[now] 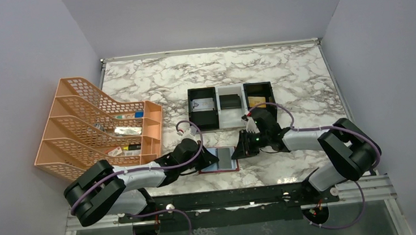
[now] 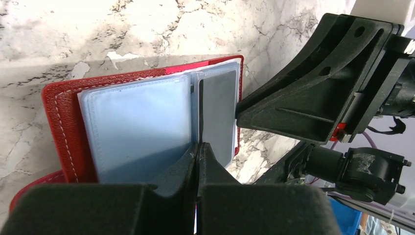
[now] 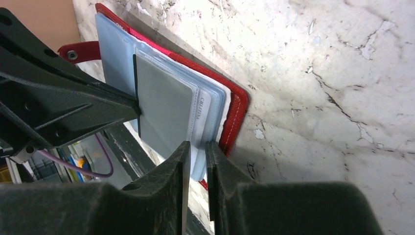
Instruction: Take the credit cards out of the card holder
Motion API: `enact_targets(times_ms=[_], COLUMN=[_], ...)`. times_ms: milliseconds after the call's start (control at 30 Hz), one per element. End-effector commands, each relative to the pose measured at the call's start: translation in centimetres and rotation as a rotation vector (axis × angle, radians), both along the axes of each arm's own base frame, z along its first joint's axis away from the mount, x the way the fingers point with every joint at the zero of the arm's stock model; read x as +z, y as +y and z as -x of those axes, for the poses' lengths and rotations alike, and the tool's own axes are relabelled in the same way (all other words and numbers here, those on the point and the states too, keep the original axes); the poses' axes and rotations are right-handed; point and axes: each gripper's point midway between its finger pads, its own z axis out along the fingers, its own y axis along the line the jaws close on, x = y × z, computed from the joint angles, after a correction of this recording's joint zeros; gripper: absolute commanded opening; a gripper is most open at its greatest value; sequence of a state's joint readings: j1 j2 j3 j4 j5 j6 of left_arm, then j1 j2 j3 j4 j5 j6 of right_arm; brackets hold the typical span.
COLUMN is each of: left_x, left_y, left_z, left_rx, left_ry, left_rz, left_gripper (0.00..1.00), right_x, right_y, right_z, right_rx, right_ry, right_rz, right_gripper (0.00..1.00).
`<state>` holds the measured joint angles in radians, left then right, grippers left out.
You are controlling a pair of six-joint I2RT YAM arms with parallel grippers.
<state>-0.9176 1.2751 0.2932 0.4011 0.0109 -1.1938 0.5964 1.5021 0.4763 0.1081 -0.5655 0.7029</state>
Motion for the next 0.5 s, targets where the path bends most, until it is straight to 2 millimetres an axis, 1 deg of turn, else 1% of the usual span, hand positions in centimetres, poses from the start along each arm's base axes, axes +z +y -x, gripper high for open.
enact_targets(times_ms=[0,100,233,333,433,467], left_x=[-0.2,-0.3,-0.2,-0.2,-0.2,-0.2], left_y=[0.8,0.8,0.6,0.4,0.2,0.2], left_z=[-0.3,-0.4,-0.4,-0.4,-0.4,-0.4], left_rx=[0.028,0.028,0.019,0.012,0.006,0.004], left_ry=[-0.011,-0.010,-0.011,-0.009,-0.007,-0.007], left_rz=[-0.022,-0.024,-0.024,-0.025,-0.028,-0.027], left_gripper=[0.00,0.00,0.00,0.00,0.00,0.00], right_x=[-2.4,-1.3,2.2,4.2,4.7,4.5], right_y=[-1.6,-1.0,0.6,1.8,2.7,3.0], right_z=[0.2,0.0,-0.8,-0.8,-0.8,-0.8], right_rx=[-0.025,-0.001,0.049,0.089,0.110,0.116], right_ry=[0.011,-0.009,-0.082,-0.104,-0.104,-0.098], right_rz=[0.117,0.082,-0.024,-0.104,-0.138,-0.140], right_gripper=[0.20,0.20,0.20,0.21,0.21,0.21])
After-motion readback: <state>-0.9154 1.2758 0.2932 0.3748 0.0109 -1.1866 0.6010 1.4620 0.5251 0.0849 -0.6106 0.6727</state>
